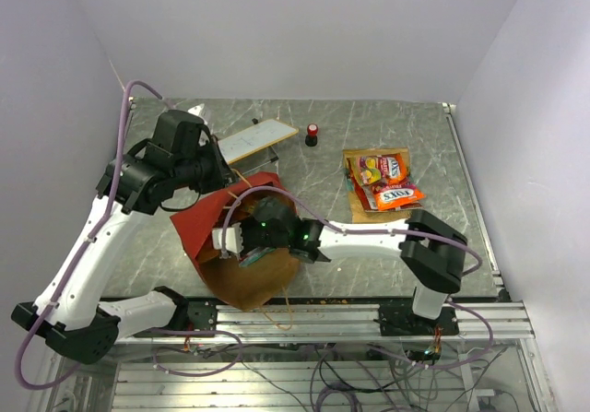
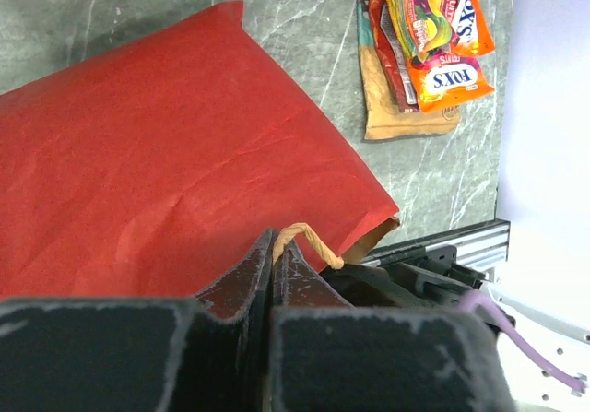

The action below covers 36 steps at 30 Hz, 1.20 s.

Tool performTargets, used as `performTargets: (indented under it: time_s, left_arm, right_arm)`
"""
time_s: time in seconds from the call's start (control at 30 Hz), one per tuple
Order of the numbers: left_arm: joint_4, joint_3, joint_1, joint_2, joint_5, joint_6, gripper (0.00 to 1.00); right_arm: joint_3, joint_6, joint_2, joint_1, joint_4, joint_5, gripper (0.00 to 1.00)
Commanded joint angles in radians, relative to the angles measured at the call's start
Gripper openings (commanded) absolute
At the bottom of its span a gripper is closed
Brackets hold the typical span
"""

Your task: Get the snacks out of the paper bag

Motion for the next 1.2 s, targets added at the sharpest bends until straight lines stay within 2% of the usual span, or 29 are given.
performTargets:
  time_s: [0.0,0.4,0.63,0.8,1.03,1.1,1.17]
  left_arm:
    - [0.010,-0.002,0.007,-0.023,-0.021,-0.018,0.07]
    - [0.019,-0.037,0.007,-0.062,-0.037,-0.053,0.07]
    - [0.021,-0.030,0.007,-0.057,-0.046,-0.055,0.07]
    - [0.025,-0.042,0.007,-0.064,-0.055,-0.063,0.07]
    - [0.046,-0.068,0.007,-0.081,-0.058,-0.081,0.07]
    - [0.046,-0.065,0.008,-0.080,-0.062,-0.081,0.07]
    - [0.042,-0.059,0.007,-0.077,-0.068,-0.079,0.07]
  right_arm:
    - [-0.042,0.060,-0.138,-0.002,-0.050,-0.040,0.00]
    - [-0.130,0.200,-0.447,-0.002,-0.246,-0.112,0.00]
    - [-0.050,0.274,-0.573,-0.002,-0.454,-0.145,0.00]
    - [0.022,0.331,-0.647,-0.002,-0.544,-0.149,0.00]
    - [0.125,0.407,-0.716,-0.003,-0.645,-0.037,0.00]
    - [0.139,0.425,-0.737,-0.002,-0.675,0.022,0.00]
    - [0.134,0.465,-0.761,-0.002,-0.685,0.145,0.00]
